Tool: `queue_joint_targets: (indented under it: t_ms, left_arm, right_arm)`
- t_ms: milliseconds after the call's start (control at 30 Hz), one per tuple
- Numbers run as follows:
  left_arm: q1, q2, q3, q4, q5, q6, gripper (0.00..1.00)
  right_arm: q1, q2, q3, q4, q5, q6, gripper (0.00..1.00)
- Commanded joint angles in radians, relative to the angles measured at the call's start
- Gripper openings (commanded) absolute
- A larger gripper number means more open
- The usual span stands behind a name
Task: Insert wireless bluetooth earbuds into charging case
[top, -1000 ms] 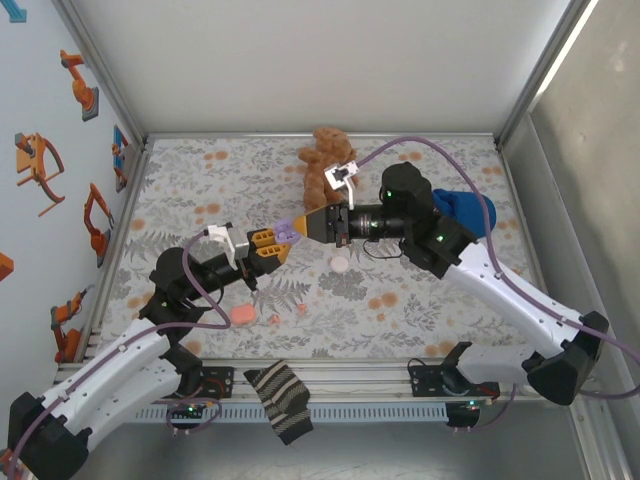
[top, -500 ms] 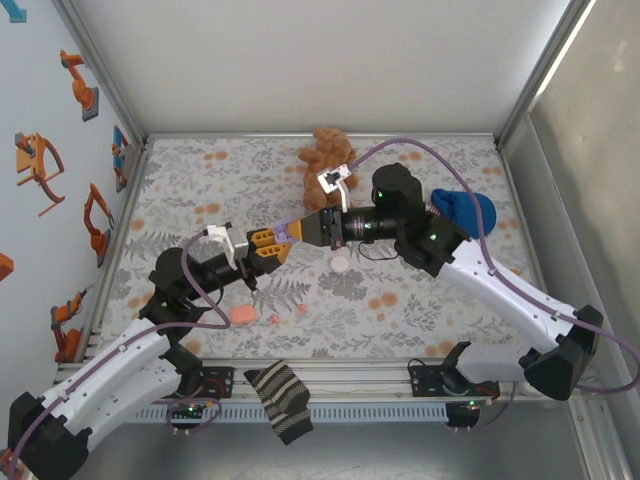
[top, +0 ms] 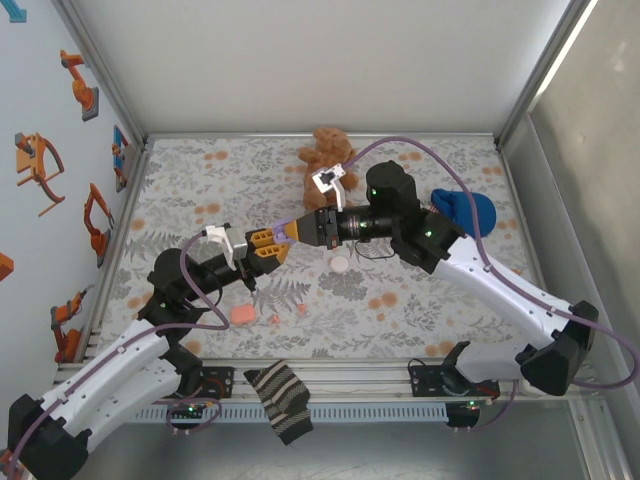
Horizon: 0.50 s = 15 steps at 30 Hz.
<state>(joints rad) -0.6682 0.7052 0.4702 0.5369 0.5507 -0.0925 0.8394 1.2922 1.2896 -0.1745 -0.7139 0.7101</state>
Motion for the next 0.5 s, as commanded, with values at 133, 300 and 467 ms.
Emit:
queue_joint_targets:
  t_ms: [133,300,467]
  left_arm:
    - [-0.005,-0.024,0.021,0.031,0.016,-0.006,0.00]
    - [-0.004,-0.034,0.019,0.032,0.014,-0.005,0.00]
    - [-0.005,-0.042,0.015,0.028,0.008,-0.005,0.00]
  right_arm:
    - [0.012,0.011,0.012,0.014,-0.004,0.017,0.20]
    - [0.012,0.015,0.002,0.007,-0.003,0.039,0.21]
    - [0.011,0.003,-0.007,-0.015,0.017,0.035,0.22]
